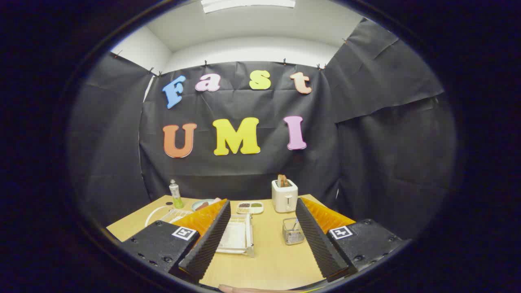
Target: Take the plate from the dish rack, then take the spoon from the basket and place it into the plate.
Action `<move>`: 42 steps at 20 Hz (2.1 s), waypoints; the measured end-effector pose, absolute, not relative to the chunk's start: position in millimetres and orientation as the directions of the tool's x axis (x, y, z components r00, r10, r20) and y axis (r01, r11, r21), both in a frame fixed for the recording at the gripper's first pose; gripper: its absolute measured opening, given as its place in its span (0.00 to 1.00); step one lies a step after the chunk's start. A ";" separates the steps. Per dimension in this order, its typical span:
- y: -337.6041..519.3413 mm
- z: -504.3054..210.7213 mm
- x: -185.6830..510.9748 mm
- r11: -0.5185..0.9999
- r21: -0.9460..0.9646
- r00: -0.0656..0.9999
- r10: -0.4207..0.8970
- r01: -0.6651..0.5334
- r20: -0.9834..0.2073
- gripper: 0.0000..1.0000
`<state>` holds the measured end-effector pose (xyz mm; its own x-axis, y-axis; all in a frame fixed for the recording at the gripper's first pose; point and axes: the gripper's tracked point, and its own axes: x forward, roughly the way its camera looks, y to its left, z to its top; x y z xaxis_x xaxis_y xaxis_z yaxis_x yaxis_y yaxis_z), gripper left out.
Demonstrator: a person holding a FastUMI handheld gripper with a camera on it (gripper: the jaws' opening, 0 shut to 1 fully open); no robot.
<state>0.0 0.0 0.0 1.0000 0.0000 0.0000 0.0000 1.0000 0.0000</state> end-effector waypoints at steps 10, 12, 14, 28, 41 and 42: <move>-10.9 6.0 9.1 0.999 -0.053 1.000 0.006 -0.005 0.022 1.00; -7.9 1.6 10.7 0.998 -0.055 1.000 0.004 -0.004 0.006 1.00; -3.6 2.1 12.9 0.999 -0.044 1.000 0.005 -0.005 -0.003 1.00; 127.7 -26.2 181.1 0.959 -0.174 0.911 0.142 -0.224 -0.388 1.00; 142.8 -99.6 247.2 0.981 -0.175 0.501 -0.109 -0.085 -0.859 0.68; 147.9 -99.5 249.2 0.986 -0.148 0.488 -0.094 -0.073 -0.868 0.63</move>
<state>249.2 147.9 -99.5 0.4879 -0.0936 -0.8678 -0.0734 0.9863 -0.1476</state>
